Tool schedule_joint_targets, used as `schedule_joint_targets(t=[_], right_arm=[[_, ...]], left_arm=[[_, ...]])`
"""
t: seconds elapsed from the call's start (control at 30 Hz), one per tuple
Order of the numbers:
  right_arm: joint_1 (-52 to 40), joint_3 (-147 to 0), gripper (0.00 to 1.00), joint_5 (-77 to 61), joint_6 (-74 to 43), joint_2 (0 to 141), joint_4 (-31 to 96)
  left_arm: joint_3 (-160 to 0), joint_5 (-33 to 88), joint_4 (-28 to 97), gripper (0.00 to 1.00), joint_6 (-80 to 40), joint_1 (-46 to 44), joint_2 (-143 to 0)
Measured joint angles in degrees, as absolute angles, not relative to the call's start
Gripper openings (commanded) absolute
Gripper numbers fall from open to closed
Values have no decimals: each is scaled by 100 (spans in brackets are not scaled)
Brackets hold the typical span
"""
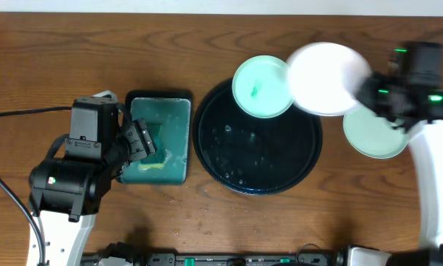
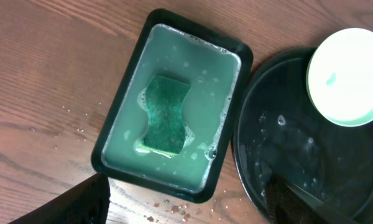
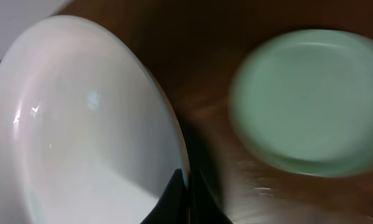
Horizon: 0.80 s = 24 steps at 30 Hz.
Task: Clean dirty plates on tray and stack at the side
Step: 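Carry the white plate right and stack it on the green plate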
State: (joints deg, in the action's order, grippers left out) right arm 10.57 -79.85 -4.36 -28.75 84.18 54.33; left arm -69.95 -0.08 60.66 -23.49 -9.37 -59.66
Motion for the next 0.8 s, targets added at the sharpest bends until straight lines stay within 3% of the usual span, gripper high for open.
schedule_joint_targets(t=[0.27,0.5,0.57,0.6,0.8], right_arm=[[3020,-7985,1,-464,-2759,9358,6036],[3400,-7981,3,-322,-2604,10337,6281],[3389,-7977,26,-318,-2541,10534,6239],[3374,-7970,31,-309,-2506,10591,6193],[3124,-7964,40,-456,-2224,10394,5795]], left_arm=[[-6995,-8,6066,80,-2349,-937,-5970],[-6995,-5,6064,80,-2349,-937,-5968],[-6995,-5,6066,80,-2349,-937,-5970],[-6995,-5,6066,80,-2351,-937,-5968],[-6995,-8,6064,80,-2349,-937,-5970]])
